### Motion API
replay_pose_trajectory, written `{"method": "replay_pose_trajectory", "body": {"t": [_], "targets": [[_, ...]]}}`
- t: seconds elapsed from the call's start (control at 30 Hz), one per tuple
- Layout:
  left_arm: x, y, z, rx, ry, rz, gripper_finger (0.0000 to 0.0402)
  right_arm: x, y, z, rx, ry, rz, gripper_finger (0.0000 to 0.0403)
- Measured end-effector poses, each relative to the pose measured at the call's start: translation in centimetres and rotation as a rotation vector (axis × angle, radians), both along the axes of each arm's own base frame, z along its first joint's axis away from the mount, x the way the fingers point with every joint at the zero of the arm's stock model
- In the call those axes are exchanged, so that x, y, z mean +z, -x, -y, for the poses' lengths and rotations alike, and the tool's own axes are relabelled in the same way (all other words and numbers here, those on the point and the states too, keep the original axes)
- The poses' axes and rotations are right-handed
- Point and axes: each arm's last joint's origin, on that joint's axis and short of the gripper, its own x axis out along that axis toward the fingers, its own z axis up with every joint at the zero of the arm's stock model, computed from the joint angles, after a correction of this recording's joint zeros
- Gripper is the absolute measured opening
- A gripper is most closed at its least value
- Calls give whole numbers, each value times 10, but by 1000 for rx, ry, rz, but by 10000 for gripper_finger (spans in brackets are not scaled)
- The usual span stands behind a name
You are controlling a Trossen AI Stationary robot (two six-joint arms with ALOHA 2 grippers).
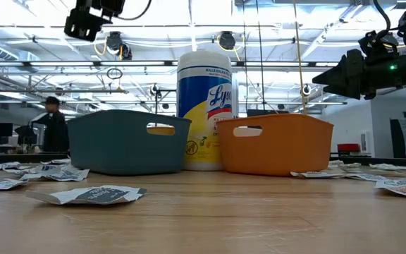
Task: Pick & Place First Aid Supplies
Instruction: Put the black pad into the yellow bin
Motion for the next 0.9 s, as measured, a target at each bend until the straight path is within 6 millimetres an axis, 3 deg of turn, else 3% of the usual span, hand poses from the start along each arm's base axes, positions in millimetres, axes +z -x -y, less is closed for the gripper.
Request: {"method": "replay_pose_trajectory", "body": {"t": [0.17,0.63,0.9], "targets": [[-6,0,-7,94,13,-85,310,0,0,0,-1,0,0,377],[-8,0,-9,66,-35,-78,310,0,0,0,0,0,0,377],[-19,6,-14,134,-126,-217,310,0,0,0,0,0,0,377]]}}
